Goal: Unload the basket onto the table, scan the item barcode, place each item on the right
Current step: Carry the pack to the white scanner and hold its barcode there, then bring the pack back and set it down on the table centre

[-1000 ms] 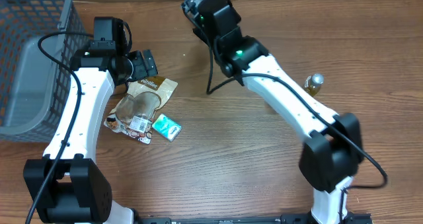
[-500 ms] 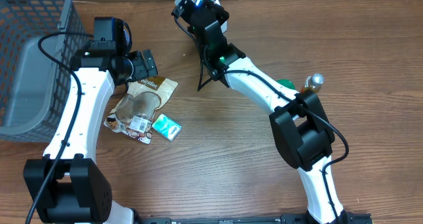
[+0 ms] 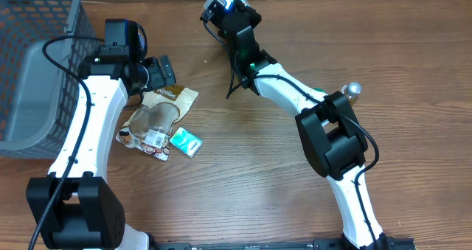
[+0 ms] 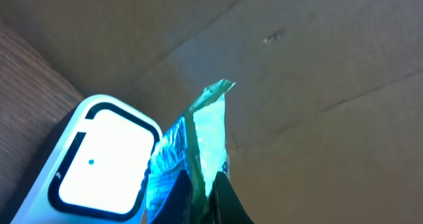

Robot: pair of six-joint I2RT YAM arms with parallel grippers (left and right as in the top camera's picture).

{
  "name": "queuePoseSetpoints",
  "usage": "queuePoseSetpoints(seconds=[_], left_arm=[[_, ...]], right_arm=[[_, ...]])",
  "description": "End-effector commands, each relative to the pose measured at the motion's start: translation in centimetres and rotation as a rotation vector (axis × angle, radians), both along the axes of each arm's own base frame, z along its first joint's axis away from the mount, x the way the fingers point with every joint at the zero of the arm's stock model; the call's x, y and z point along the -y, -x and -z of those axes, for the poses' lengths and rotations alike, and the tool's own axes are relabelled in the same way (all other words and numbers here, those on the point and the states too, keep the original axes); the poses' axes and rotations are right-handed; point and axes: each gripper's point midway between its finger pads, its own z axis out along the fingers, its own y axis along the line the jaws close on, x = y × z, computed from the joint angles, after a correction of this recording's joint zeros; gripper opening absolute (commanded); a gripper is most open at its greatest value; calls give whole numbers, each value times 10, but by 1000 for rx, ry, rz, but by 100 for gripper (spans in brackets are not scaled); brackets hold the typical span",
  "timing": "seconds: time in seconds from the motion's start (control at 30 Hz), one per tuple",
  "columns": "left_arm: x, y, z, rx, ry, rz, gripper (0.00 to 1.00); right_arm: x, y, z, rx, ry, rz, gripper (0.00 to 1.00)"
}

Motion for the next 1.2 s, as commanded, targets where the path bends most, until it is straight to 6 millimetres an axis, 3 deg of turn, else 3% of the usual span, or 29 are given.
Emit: queuePoseSetpoints(seconds=[0.0, 0.13, 0.37, 0.6, 0.93, 1.07, 1.17], left_arm=[[-2, 1, 7, -19, -5, -1, 100], [-2, 1, 7, -19, -5, -1, 100], [-2, 1, 7, -19, -5, -1, 100], [-2, 1, 7, -19, -5, -1, 100], [-2, 1, 7, -19, -5, -1, 100], [-2, 1, 7, -19, -5, -1, 100], [-2, 1, 7, -19, -5, -1, 100]], right_arm=[[-10, -3, -2, 19, -19, -46, 4], [-12, -3, 0, 14, -34, -56, 4], [-18, 3, 22, -77, -17, -96, 4], [-31, 6, 24, -91, -63, -150, 4], [-31, 7, 25, -109, -162, -126, 4], [-19, 6, 1, -65, -170, -68, 4], [-12, 10, -35, -31, -230, -40, 4]])
